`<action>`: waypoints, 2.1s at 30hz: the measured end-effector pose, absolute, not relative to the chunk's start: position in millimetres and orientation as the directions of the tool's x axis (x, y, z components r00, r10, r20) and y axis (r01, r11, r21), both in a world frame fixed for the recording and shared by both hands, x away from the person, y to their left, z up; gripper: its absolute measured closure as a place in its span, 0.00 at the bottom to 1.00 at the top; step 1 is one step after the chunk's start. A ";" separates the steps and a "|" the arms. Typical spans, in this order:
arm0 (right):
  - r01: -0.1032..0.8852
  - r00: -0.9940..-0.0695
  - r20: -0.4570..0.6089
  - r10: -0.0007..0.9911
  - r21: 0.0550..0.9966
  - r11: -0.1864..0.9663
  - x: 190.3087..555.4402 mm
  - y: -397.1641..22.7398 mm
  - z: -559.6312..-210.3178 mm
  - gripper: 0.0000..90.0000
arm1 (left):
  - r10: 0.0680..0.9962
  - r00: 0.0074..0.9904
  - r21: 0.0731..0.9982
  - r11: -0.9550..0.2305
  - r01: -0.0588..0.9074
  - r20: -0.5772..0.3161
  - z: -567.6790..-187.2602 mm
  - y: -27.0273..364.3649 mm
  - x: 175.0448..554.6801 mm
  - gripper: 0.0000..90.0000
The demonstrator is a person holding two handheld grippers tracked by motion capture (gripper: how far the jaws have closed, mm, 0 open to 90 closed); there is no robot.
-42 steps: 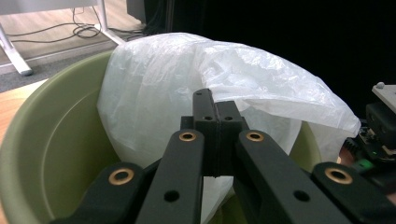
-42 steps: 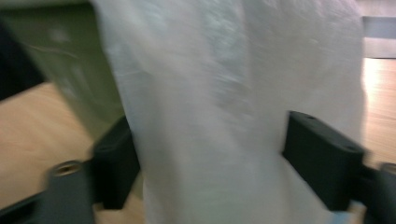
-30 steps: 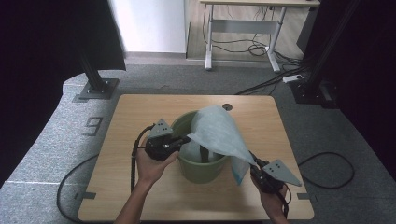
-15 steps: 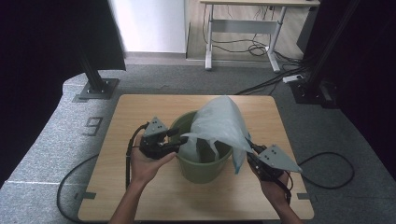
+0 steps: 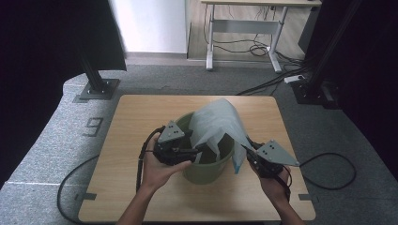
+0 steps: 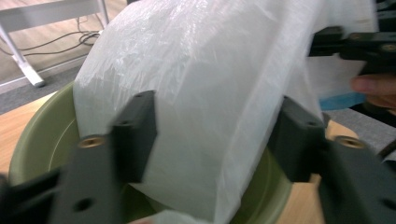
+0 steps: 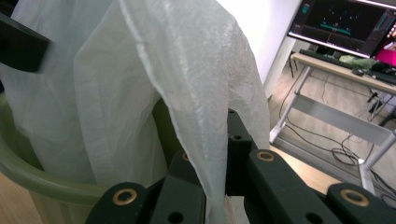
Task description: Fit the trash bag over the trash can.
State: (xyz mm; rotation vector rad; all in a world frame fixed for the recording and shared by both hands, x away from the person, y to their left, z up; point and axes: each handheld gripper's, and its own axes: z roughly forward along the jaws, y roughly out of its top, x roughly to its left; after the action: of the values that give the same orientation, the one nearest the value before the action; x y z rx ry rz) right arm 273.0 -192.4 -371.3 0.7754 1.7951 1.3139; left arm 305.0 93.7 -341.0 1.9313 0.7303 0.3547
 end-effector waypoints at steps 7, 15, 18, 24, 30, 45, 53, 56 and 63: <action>0.038 -0.558 -0.213 0.802 0.959 0.280 262.4 -192.9 -383.2 0.96 | 0.631 0.773 0.881 -0.330 0.339 -0.061 -349.1 99.1 312.4 0.98; -0.014 -0.716 -0.157 0.680 0.977 0.211 235.5 -190.5 -399.8 0.70 | 0.697 0.715 0.855 -0.335 0.396 -0.059 -362.0 131.0 317.5 0.99; -0.088 -0.712 -0.163 0.682 0.986 0.143 219.6 -198.6 -397.2 0.62 | 0.730 0.682 0.848 -0.334 0.411 -0.043 -365.4 143.4 319.3 0.99; -0.077 -0.702 -0.096 0.706 0.995 0.058 207.9 -233.8 -387.8 0.57 | 0.752 0.656 0.848 -0.305 0.434 -0.065 -371.6 159.3 324.5 0.99; -0.023 -0.676 -0.025 0.737 1.000 0.012 216.7 -264.5 -390.0 0.57 | 0.765 0.640 0.846 -0.292 0.446 -0.073 -369.3 168.2 327.6 0.98; 0.197 -0.618 0.064 0.784 0.977 0.075 290.2 -264.8 -448.0 0.33 | 0.776 0.619 0.840 -0.256 0.478 -0.116 -370.8 177.9 339.9 0.96; 0.233 -0.636 0.100 0.765 0.970 0.067 308.6 -263.8 -467.4 0.28 | 0.792 0.596 0.842 -0.227 0.489 -0.133 -368.6 183.5 350.7 0.96; 0.238 -0.665 0.131 0.735 0.970 0.042 313.9 -264.7 -468.4 0.29 | 0.795 0.591 0.844 -0.216 0.491 -0.140 -368.2 184.9 352.8 0.97; 0.245 -0.716 0.138 0.684 0.968 0.060 317.8 -255.5 -467.4 0.71 | 0.789 0.602 0.856 -0.220 0.468 -0.126 -367.5 180.7 351.4 0.98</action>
State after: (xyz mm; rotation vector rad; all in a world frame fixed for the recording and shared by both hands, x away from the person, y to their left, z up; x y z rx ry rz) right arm 317.8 -255.5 -467.4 0.9293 1.9886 1.6961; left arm 351.4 180.7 -367.5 1.8681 1.0108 0.4193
